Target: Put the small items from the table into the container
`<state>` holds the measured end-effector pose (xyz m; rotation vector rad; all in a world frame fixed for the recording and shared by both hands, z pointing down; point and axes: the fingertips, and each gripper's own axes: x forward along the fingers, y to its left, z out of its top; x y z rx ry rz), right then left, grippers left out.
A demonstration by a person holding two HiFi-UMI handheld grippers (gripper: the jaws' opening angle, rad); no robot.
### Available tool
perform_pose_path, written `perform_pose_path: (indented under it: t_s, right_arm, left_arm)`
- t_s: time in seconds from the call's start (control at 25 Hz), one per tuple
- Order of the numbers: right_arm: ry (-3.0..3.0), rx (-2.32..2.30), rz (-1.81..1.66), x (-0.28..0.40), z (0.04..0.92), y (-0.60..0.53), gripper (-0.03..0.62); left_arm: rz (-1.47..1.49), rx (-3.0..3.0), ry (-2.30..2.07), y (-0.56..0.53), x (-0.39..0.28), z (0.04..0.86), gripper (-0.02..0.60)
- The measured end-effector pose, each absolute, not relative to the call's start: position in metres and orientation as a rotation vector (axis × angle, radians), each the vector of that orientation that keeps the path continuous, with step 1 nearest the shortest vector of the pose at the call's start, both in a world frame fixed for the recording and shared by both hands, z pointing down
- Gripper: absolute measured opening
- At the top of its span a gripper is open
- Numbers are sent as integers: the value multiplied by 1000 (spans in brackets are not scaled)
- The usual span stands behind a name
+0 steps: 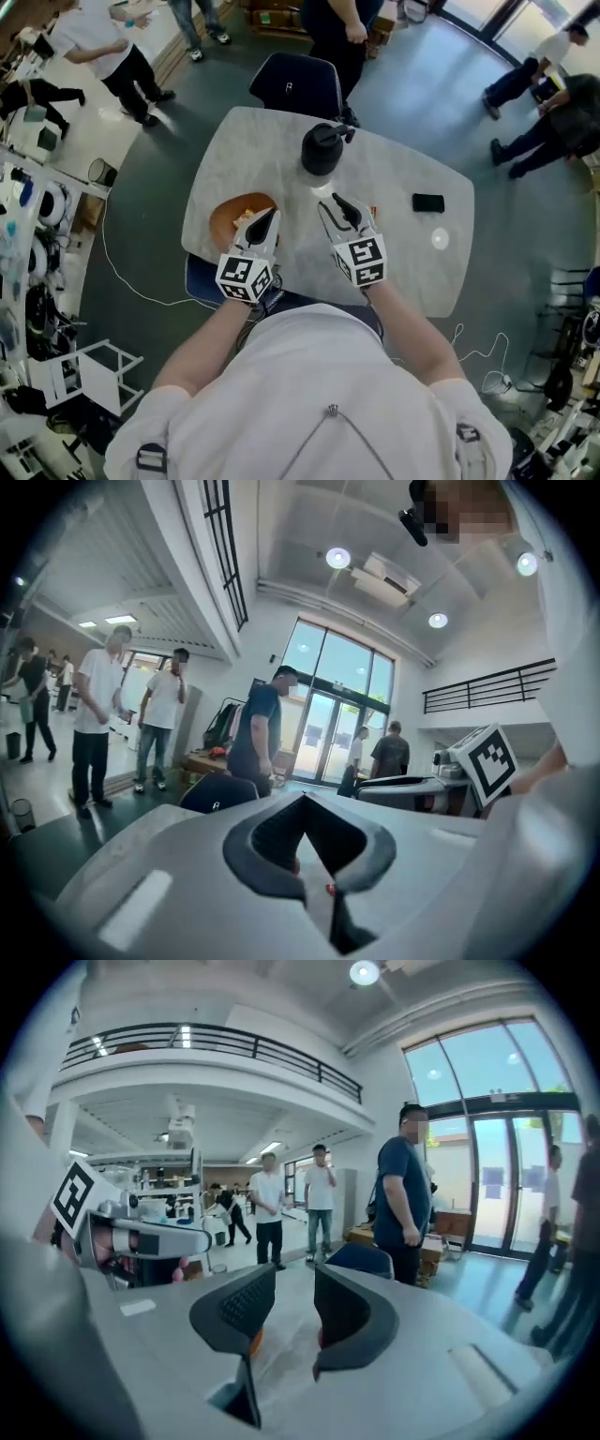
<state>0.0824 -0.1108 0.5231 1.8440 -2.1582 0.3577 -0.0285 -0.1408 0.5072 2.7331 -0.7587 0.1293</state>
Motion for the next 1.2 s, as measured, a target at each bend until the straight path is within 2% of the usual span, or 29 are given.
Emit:
perform_pose_path:
  t_s: [0.2,0.48,0.88,1.2]
  right_arm:
    - [-2030,2159,372,152,491,-57,158]
    - [-1885,2348,426,210,494,5,153]
    - [-1804,2431,492,240,501,31,153]
    - [-1813,2410,523,241,511,24,152]
  left_arm:
    - [95,2827,-503,-122,46,484,3]
    - [111,2871,-314,-82,112,477,3]
    - [183,2992,-216,-59,138,476,0]
    - [121,2862,-304,-76,131,487,3]
